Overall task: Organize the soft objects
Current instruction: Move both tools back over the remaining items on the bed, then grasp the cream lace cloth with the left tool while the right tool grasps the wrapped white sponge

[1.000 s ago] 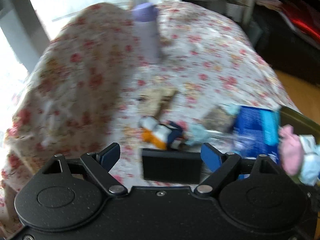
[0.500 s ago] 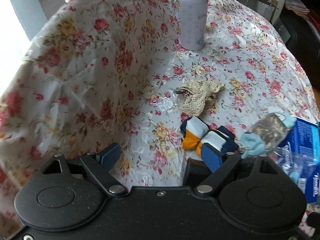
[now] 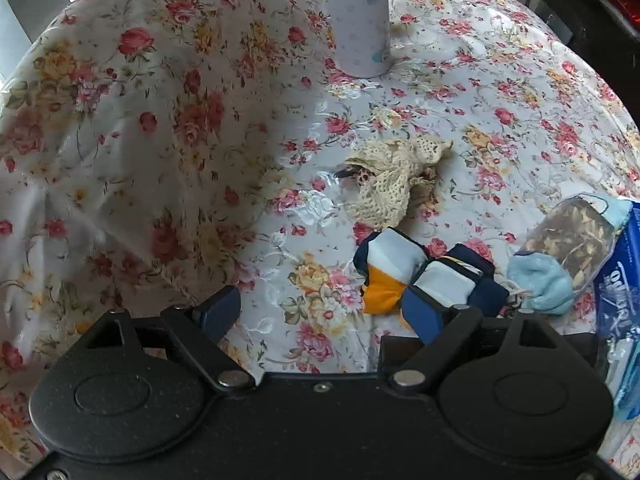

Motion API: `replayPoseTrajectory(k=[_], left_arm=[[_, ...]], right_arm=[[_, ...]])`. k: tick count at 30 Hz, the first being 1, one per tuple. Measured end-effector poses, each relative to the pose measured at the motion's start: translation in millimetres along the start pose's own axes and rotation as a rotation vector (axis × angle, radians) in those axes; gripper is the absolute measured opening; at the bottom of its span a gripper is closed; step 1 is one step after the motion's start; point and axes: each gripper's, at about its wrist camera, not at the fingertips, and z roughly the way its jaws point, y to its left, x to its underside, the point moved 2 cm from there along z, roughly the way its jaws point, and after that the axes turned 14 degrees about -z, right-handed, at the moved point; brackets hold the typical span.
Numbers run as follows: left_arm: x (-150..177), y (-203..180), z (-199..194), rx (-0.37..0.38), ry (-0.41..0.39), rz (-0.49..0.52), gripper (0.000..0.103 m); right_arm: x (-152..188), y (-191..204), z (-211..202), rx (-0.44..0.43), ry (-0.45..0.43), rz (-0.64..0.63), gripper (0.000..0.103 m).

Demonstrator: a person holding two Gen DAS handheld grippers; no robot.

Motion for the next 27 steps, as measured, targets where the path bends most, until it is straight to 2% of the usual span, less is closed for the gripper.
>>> replayPoseTrajectory(k=[4,9,18,23,24,26,27], left_arm=[[-2.2,4.4,1.7,0.017,0.015,-0.022,0.084],[-2.7,5.7,3.3,0.029,0.015,-0.029,0.084],[-1.7,6.1,-0.3,0.036,0.009,-0.034,0.084],[-1.7,5.7,-0.8,0.037,0.008,-0.032,0.084],[-1.7,5.8,-0.9,0.036,0.009,-0.033,0.084],[-1.6,6.1,-1.1,0.034,0.009,-0.035,0.084],[-1.4,6.2,-1.2,0.031,0.007,-0.035,0.084]], right_arm=[[-4.5,8.3,14.2,0.019,0.032,-0.033,0.087],[6.4,17.2,14.1,0.023,0.054,-0.080,0.087],[75.0,25.6,-8.7,0.020,0.084,-0.181,0.087],[112.0,28.7,-8.8,-0.017,0.101,-0.154,0.087],[116.9,32.7,-8.8,-0.035,0.097,-0.147,0.089],[124.7,42.5,-6.0,-0.074,0.088,-0.127,0.103],[128.0,48.4,-3.7,-0.091,0.082,-0.113,0.102]])
